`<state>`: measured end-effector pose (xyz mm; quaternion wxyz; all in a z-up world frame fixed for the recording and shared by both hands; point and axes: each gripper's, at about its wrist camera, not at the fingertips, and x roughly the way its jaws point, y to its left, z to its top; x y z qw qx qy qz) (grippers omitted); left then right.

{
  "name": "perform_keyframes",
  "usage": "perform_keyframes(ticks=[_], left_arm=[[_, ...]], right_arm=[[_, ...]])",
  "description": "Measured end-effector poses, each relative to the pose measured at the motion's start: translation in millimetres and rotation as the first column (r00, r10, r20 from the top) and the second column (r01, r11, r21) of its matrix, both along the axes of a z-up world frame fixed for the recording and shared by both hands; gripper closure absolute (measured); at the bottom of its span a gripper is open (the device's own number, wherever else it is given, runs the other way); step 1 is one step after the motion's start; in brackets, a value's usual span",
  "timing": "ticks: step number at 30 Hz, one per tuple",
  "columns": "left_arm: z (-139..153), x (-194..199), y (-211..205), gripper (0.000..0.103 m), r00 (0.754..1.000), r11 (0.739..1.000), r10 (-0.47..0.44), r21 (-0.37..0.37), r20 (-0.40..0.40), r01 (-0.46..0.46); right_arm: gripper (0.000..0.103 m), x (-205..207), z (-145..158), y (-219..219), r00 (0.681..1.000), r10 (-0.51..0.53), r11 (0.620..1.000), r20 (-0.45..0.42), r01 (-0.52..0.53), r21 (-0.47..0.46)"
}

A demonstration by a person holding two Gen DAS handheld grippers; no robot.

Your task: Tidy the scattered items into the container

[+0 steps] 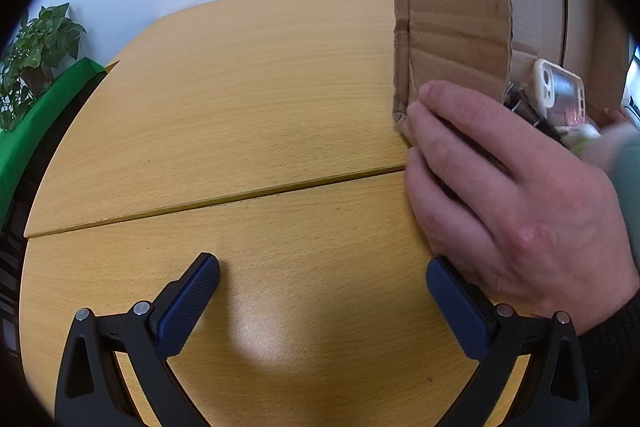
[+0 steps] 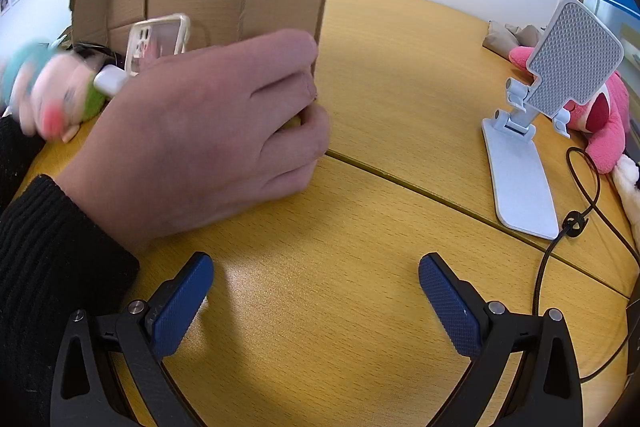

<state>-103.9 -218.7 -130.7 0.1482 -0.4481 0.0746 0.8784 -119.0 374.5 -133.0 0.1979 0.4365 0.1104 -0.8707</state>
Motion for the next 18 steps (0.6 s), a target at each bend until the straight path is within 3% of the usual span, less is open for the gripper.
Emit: perform_keyframes(ticks=[18], left_arm=[[1.1,-2.7,-3.7,0.000,1.000,1.000,0.001,-0.001,-0.001,-0.001]], right_arm=[[0.000,2.3,1.0,1.5,1.000,0.001,1.000,0.000,-0.001,-0.001]])
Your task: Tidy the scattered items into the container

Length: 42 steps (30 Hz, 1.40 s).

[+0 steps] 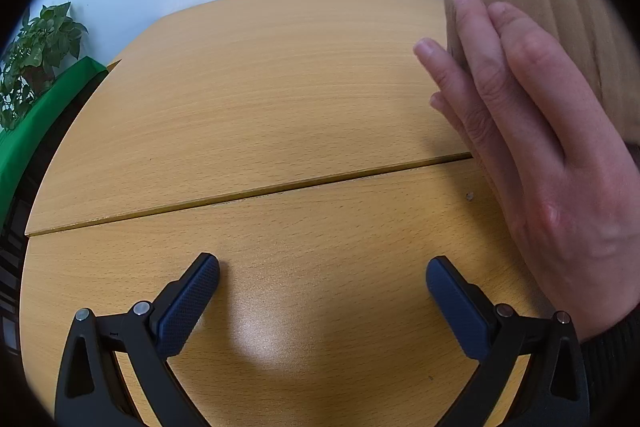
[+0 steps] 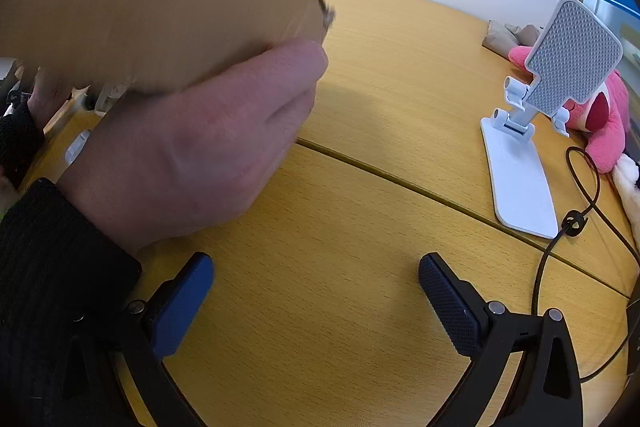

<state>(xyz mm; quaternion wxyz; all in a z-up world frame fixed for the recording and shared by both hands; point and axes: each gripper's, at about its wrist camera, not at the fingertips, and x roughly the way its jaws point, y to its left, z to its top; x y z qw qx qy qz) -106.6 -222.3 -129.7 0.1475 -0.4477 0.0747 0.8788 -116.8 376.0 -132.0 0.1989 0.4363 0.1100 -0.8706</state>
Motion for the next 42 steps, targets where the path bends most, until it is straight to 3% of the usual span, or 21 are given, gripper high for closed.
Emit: perform_keyframes(ticks=[42], left_arm=[[1.3,-4.0,-0.5,0.000,1.000,1.000,0.002,-0.001,0.000,-0.002]], right_arm=[[0.000,-0.8,0.7,1.2,1.000,0.002,1.000,0.000,-0.002,0.000]])
